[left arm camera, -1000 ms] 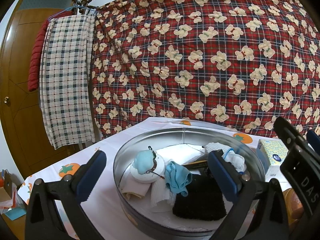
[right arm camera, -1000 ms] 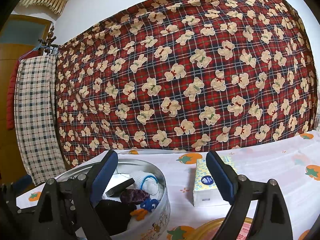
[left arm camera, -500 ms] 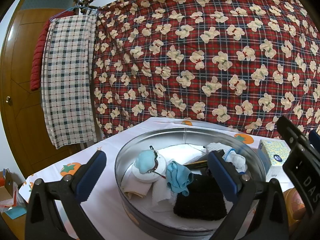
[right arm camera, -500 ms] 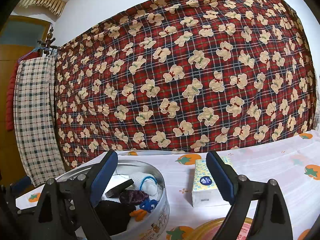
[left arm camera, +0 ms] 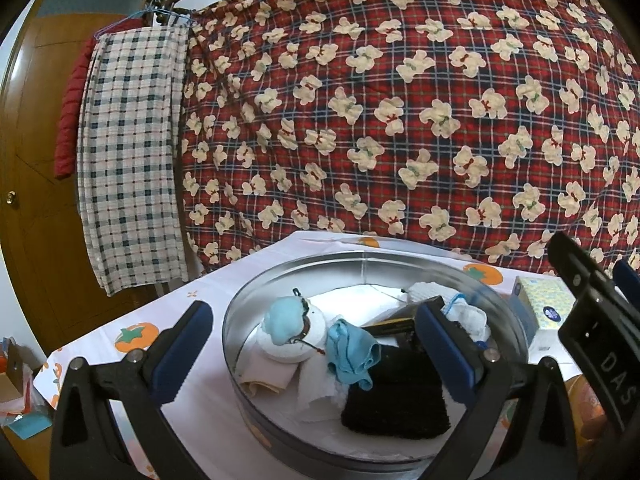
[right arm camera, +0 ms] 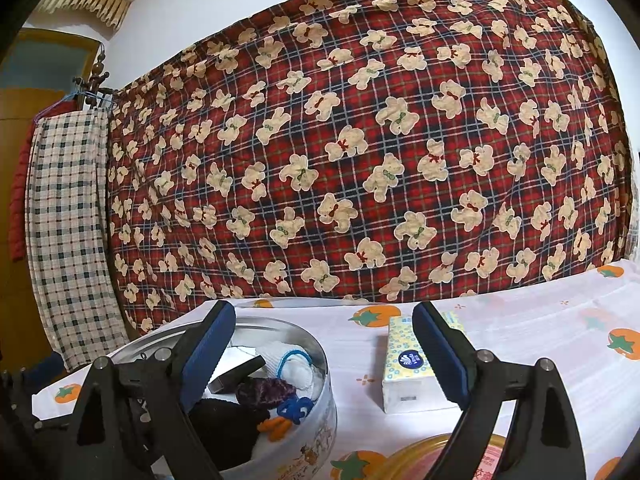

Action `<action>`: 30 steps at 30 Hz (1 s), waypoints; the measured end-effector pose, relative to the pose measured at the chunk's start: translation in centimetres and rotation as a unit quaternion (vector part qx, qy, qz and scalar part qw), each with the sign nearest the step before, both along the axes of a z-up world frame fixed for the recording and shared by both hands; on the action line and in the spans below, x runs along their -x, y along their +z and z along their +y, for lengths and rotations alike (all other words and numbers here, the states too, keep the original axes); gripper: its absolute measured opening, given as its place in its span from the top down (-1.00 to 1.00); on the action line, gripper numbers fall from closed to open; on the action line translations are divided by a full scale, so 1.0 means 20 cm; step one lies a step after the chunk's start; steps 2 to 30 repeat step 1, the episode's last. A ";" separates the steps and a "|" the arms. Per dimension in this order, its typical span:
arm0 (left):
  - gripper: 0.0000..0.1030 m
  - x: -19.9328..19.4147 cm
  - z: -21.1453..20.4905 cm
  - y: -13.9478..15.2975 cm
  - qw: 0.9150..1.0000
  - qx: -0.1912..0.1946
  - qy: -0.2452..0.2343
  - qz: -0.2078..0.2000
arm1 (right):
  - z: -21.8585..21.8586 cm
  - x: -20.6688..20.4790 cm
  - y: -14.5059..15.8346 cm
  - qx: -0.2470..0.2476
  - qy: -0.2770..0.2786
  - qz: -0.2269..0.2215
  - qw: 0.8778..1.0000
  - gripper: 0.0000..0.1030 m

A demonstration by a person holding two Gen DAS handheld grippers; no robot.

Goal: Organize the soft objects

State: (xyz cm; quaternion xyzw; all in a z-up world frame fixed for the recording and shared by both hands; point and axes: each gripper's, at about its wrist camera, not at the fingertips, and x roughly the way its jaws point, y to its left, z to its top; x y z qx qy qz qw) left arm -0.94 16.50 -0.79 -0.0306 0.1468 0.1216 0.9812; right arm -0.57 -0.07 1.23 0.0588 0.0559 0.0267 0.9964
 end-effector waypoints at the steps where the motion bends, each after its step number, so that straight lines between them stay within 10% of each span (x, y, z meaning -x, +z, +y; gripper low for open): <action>1: -0.99 0.00 0.00 0.00 1.000 0.001 0.002 0.001 | 0.00 0.00 0.00 0.001 -0.002 0.001 1.000 -0.79; 30: -0.99 0.00 0.00 0.00 1.000 0.001 0.002 0.001 | 0.00 0.00 0.00 0.001 -0.002 0.001 1.000 -0.79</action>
